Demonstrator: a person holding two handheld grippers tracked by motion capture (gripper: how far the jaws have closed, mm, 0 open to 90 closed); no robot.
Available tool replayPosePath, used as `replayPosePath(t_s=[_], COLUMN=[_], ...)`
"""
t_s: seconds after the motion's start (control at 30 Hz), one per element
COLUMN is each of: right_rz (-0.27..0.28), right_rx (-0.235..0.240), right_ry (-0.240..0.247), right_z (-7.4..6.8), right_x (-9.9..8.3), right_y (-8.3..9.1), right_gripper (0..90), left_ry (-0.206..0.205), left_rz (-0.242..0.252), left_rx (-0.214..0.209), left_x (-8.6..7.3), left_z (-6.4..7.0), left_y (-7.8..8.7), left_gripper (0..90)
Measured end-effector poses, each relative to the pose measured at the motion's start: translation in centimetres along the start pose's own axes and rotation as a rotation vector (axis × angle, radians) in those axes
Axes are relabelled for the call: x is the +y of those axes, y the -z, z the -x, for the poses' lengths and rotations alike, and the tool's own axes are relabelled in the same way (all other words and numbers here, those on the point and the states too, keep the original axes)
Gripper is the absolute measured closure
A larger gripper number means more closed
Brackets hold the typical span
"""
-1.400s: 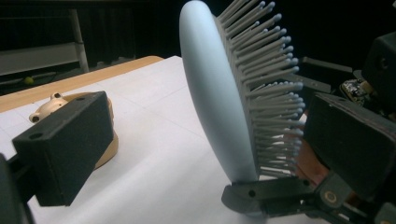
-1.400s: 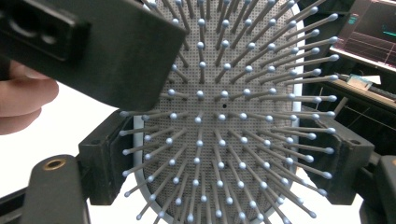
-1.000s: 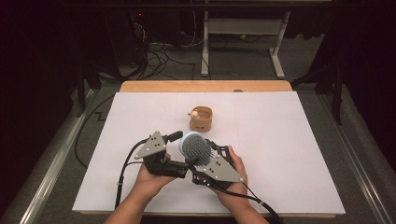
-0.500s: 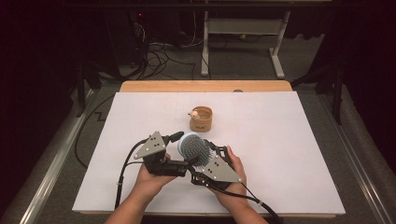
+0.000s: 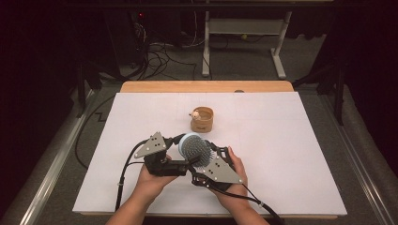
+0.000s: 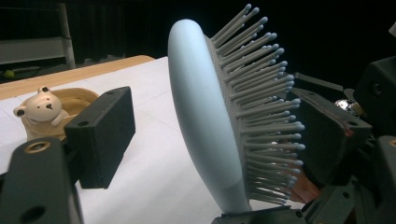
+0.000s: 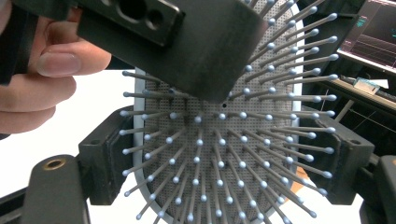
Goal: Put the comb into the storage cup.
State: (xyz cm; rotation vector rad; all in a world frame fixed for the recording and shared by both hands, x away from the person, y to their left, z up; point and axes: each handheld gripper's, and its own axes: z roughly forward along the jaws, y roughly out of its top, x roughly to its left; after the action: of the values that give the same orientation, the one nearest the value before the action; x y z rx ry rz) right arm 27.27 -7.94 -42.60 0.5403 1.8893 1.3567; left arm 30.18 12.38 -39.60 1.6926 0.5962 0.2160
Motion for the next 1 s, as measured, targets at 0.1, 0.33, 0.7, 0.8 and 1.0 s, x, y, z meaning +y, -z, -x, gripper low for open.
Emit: replayPosePath(t_s=[0.1, 0.33, 0.7, 0.8, 1.0], right_rz=[0.000, -0.004, -0.006, -0.008, -0.007], right_rx=[-0.001, -0.002, -0.004, -0.004, -0.006], right_ry=[0.002, 0.015, 0.018, 0.017, 0.021], right_z=[-0.04, -0.24, -0.35, -0.35, -0.38], right_x=[0.00, 0.05, 0.09, 0.10, 0.11], right_y=[-0.01, -0.07, -0.11, -0.10, -0.13], right_gripper=[20.6, 20.6, 20.6, 20.6, 20.6], left_ry=[0.005, 0.012, -0.001, 0.000, -0.001], left_rz=[0.003, -0.001, 0.005, 0.005, 0.005], left_rx=[-0.010, -0.035, -0.051, -0.050, -0.047], left_x=[0.01, 0.01, 0.01, 0.03, 0.04], left_z=[0.00, -0.11, 0.04, 0.03, 0.05], left_y=[0.03, 0.06, 0.14, 0.15, 0.20], left_gripper=[23.5, 30.4, 41.2, 41.6, 42.4])
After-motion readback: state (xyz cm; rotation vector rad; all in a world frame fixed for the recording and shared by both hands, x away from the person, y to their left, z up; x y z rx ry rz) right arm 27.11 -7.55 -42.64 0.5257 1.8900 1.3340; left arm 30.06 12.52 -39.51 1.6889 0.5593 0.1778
